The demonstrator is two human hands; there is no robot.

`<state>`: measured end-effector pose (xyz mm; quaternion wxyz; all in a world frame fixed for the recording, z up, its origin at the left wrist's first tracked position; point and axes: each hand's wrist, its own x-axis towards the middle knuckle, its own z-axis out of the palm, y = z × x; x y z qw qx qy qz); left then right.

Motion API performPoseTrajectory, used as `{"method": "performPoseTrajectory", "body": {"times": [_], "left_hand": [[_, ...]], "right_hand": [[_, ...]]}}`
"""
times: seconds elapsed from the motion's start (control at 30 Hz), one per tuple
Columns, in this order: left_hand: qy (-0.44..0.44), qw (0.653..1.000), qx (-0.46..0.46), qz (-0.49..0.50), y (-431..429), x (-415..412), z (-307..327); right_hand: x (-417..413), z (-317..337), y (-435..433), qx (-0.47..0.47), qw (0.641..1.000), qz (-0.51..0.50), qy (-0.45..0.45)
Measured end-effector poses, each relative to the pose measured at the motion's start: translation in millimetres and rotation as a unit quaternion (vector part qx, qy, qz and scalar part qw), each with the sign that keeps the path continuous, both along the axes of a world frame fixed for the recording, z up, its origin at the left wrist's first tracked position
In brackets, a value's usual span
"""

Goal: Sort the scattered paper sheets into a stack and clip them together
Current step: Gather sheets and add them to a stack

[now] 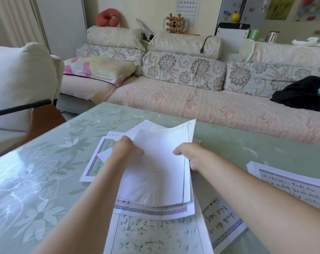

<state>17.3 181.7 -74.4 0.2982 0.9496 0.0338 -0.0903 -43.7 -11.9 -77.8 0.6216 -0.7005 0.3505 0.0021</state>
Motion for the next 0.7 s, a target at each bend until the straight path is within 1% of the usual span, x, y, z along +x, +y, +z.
{"method": "performPoseTrajectory", "body": {"times": [0.07,0.13,0.2,0.23,0.27,0.33,0.4,0.47,0.5,0.6,0.7], "left_hand": [[-0.012,1.0,-0.021,-0.005,3.3,-0.3,0.7],[-0.012,0.999,-0.05,-0.016,8.3,1.4,-1.8],[0.001,0.994,-0.106,-0.016,15.5,2.2,-1.7],[0.012,0.988,-0.154,-0.014,19.3,2.0,-0.4],[0.027,0.976,-0.215,-0.019,22.9,1.3,1.6],[0.072,0.937,-0.338,-0.053,28.4,-6.1,8.4],[0.129,0.899,-0.407,-0.094,33.0,-19.9,18.2],[0.176,0.877,-0.429,-0.123,35.4,-34.4,22.4],[0.191,0.87,-0.435,-0.129,35.7,-42.0,21.6],[0.226,0.853,-0.459,-0.101,34.2,-64.9,12.1],[0.234,0.861,-0.445,-0.078,33.0,-83.1,7.6]], "right_hand": [[-3.0,-4.9,2.1,-0.044,0.999,0.02,0.018],[-9.5,-6.5,1.2,-0.107,0.994,0.017,0.011],[-18.0,-5.9,-2.0,-0.132,0.991,0.006,-0.023],[-22.4,-5.0,-4.6,-0.136,0.989,0.002,-0.05],[-24.6,-4.0,-6.9,-0.135,0.988,-0.01,-0.08],[-33.2,1.3,-13.9,-0.119,0.984,-0.044,-0.128],[-42.6,9.3,-22.5,-0.086,0.98,-0.069,-0.168],[-52.7,15.7,-29.7,-0.062,0.976,-0.085,-0.189],[-57.0,17.3,-32.4,-0.066,0.975,-0.09,-0.193],[-74.7,22.1,-35.0,-0.125,0.967,-0.094,-0.199],[-92.7,26.2,-40.1,-0.141,0.958,-0.113,-0.224]]}}
